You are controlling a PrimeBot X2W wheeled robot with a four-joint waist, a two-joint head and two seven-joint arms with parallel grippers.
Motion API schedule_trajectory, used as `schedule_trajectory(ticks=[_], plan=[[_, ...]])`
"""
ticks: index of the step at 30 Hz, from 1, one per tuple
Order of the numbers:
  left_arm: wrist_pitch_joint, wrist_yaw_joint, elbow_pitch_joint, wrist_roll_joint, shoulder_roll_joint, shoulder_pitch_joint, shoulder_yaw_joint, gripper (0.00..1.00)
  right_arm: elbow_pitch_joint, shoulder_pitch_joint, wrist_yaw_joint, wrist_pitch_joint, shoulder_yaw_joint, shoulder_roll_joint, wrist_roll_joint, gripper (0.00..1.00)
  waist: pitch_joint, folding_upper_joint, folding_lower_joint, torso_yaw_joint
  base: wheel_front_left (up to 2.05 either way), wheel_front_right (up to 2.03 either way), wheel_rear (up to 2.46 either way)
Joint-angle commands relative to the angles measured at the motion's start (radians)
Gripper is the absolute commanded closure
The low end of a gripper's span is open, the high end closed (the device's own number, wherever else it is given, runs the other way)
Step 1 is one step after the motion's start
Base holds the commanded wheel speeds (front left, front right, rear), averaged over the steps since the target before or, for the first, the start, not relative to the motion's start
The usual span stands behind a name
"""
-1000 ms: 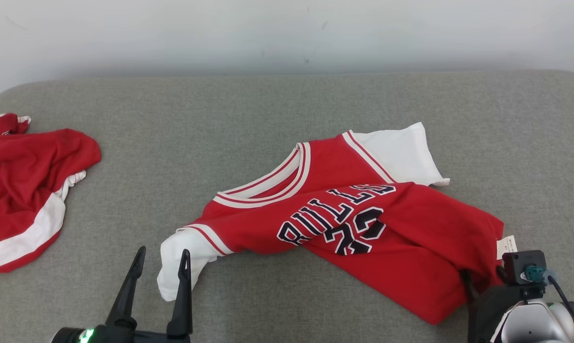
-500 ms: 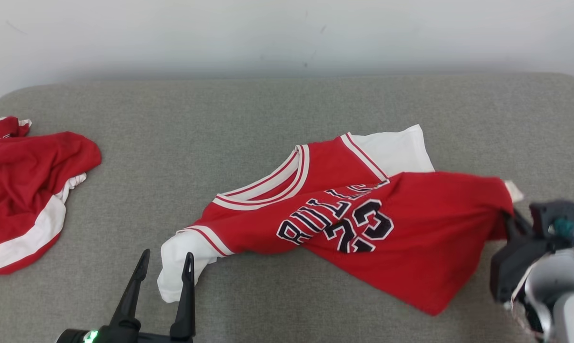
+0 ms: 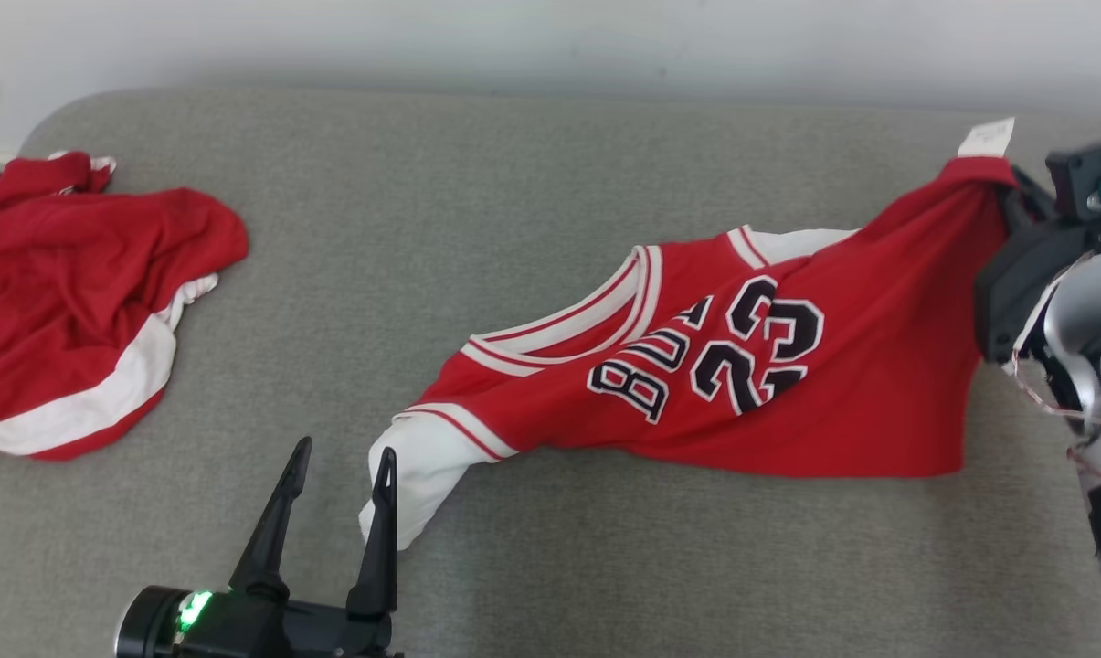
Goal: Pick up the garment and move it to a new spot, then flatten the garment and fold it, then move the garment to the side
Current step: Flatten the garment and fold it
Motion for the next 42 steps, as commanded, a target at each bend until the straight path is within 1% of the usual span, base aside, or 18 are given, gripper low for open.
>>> schedule_trajectory(ticks=[1, 9, 12, 13, 14, 15, 20, 25, 28, 33, 38, 41, 42], plan=[[-0.004, -0.005, -0.006, 0.005, -0.004, -0.016, -0.002, 0.0, 0.028, -0.033, 0.001, -0.015, 0.011, -0.007, -0.003, 1.0, 0.047, 0.0, -0.0001, 0.052, 0.0, 0.0, 0.0], [-0.004, -0.011, -0.017, -0.002, -0.009, -0.051, -0.026, 0.0, 0.226, -0.196, 0.001, -0.098, 0.067, -0.031, -0.023, 1.0, 0.095, 0.0, -0.0001, 0.13, 0.0, 0.0, 0.0], [-0.004, -0.011, -0.02, -0.004, -0.011, -0.059, -0.033, 0.0, 0.292, -0.246, 0.001, -0.15, 0.066, -0.022, -0.024, 1.0, 0.108, 0.0, -0.0001, 0.151, 0.0, 0.0, 0.0], [-0.004, -0.009, -0.021, -0.006, -0.011, -0.064, -0.036, 0.0, 0.332, -0.271, 0.001, -0.197, 0.063, -0.007, -0.024, 1.0, 0.114, 0.0, -0.0001, 0.161, 0.0, 0.0, 0.0], [-0.004, -0.007, -0.021, -0.007, -0.011, -0.065, -0.036, 0.0, 0.348, -0.285, 0.001, -0.225, 0.065, 0.001, -0.021, 0.82, 0.117, 0.0, -0.0001, 0.164, 0.0, 0.0, 0.0], [-0.004, -0.005, -0.022, -0.007, -0.012, -0.066, -0.037, 0.0, 0.362, -0.3, 0.001, -0.249, 0.064, 0.009, -0.023, 0.0, 0.12, 0.0, -0.0001, 0.165, 0.0, 0.0, 0.0], [-0.004, 0.005, -0.019, -0.005, -0.012, -0.068, -0.032, 0.0, 0.409, -0.332, 0.001, -0.321, 0.09, 0.049, -0.003, 0.0, 0.113, 0.0, -0.0001, 0.156, 0.0, 0.0, 0.0], [-0.004, 0.01, -0.019, 0.003, -0.012, -0.057, -0.023, 0.0, 0.41, -0.326, 0.001, -0.34, 0.109, 0.049, 0.04, 0.0, 0.088, 0.0, -0.0001, 0.127, 0.0, 0.0, 0.0], [-0.004, 0.008, -0.016, 0.007, -0.011, -0.046, -0.015, 0.0, 0.395, -0.287, 0.001, -0.319, 0.108, 0.037, 0.076, 0.0, 0.063, 0.0, -0.0001, 0.1, 0.0, 0.0, 0.0], [-0.004, 0.004, -0.012, 0.013, -0.011, -0.031, -0.011, 0.0, 0.341, -0.183, 0.001, -0.249, 0.089, -0.012, 0.141, 0.0, 0.029, 0.0, -0.0001, 0.063, 0.0, 0.0, 0.0], [-0.004, 0.001, -0.008, 0.018, -0.011, -0.017, 0.0, 0.0, 0.233, -0.021, 0.001, -0.24, 0.039, -0.044, 0.188, 0.0, 0.005, 0.0, -0.0001, 0.034, 0.0, 0.0, 0.0], [-0.004, -0.002, -0.007, 0.019, -0.011, -0.006, 0.006, 0.0, 0.165, 0.082, 0.001, -0.244, 0.005, -0.032, 0.213, 0.0, -0.002, 0.0, -0.0001, 0.02, 0.0, 0.0, 0.0], [-0.004, -0.003, -0.006, 0.021, -0.011, -0.005, 0.008, 0.0, 0.136, 0.121, 0.001, -0.237, -0.009, -0.015, 0.212, 0.0, -0.005, 0.0, -0.0001, 0.016, 0.0, 0.0, 0.0]])
